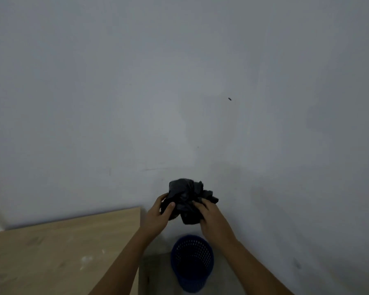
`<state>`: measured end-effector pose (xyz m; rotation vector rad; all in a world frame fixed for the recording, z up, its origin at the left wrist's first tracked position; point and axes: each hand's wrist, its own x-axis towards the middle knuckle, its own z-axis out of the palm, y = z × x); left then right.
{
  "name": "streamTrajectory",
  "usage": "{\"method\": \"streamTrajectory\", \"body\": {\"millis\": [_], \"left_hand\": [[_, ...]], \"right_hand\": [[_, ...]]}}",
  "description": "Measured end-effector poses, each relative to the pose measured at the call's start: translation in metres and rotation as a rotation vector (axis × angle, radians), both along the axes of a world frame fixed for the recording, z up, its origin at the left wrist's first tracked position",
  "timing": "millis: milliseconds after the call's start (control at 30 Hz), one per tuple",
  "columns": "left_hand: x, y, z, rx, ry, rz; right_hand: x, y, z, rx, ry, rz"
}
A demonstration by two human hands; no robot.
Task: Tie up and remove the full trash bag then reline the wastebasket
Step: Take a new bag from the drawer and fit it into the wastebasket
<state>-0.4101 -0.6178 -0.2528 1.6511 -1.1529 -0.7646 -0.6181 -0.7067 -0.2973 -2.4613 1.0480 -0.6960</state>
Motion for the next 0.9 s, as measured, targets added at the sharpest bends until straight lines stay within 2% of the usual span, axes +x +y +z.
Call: {"method": "streamTrajectory", "body": {"millis": [133, 400, 667, 900], "left_hand": [[0.003, -0.05, -0.015, 0.085, 0.066, 0.032], [-0.013, -0.129, -0.028, 0.112, 0.063, 0.017], [-0.048, -0.196, -0.056, 0.06, -0.001, 0.209], [-0.04, -0.243, -0.144, 0.094, 0.055, 0.318]], "right_hand": [[0.006, -0.047, -0.007, 0.029, -0.015, 0.034], [-0.004, -0.126, -0.007, 0.308, -0.146, 0.063], [-0.017, -0.199, -0.037, 0.422, -0.179, 0.131], [-0.018, -0.245, -0.111, 0.453, -0.251, 0.091]]}}
